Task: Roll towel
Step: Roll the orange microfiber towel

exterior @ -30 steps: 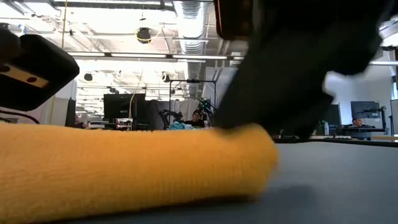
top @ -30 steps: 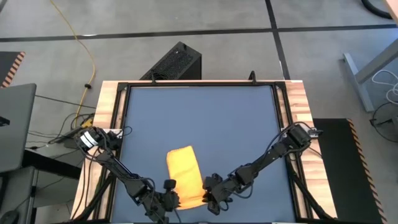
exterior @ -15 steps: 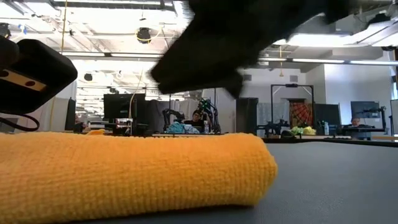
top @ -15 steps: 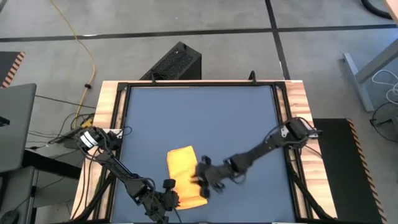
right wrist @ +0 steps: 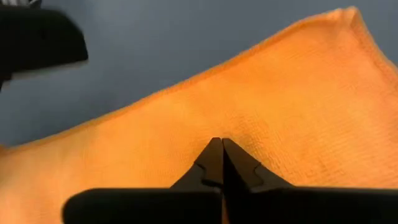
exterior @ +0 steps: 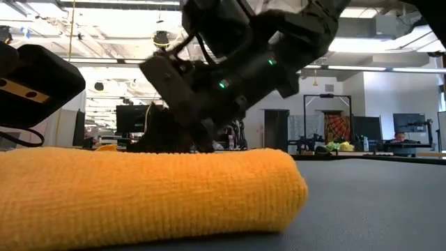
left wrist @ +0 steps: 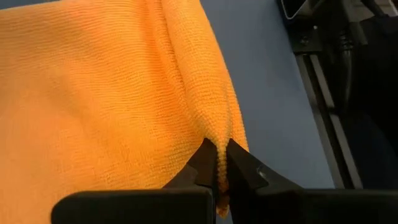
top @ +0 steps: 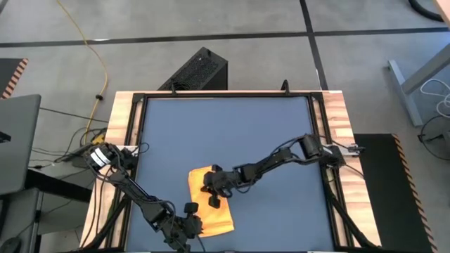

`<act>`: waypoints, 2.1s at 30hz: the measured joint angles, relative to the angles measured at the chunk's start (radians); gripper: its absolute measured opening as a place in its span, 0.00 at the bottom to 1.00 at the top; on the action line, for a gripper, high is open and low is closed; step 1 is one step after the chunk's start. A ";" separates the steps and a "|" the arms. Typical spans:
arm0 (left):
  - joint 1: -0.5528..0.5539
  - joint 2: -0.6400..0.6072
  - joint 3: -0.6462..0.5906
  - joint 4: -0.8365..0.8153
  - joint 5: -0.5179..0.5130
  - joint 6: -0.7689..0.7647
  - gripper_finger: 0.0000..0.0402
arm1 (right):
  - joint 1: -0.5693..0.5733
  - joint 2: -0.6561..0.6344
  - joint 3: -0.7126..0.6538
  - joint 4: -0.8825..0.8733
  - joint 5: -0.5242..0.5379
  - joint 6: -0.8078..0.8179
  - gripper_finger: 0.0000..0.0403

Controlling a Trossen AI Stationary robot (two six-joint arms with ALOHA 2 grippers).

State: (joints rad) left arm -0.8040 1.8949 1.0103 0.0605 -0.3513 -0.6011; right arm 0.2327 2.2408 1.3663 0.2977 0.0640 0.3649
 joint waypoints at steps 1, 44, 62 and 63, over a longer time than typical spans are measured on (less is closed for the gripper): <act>-0.003 -0.004 0.000 -0.001 0.001 0.001 0.00 | 0.000 0.008 0.009 -0.008 0.019 0.000 0.03; 0.017 -0.013 0.002 -0.111 0.113 -0.138 0.00 | 0.210 -0.240 0.015 -0.331 0.209 -0.127 0.28; 0.052 -0.013 0.000 -0.118 0.171 -0.171 0.00 | 0.474 -0.075 0.013 -0.148 0.409 -0.452 0.47; 0.052 -0.013 0.000 -0.118 0.172 -0.171 0.00 | 0.474 -0.075 0.013 -0.147 0.408 -0.452 0.47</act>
State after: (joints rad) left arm -0.7521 1.8820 1.0107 -0.0577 -0.1797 -0.7719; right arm 0.7071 2.1656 1.3792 0.1505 0.4723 -0.0875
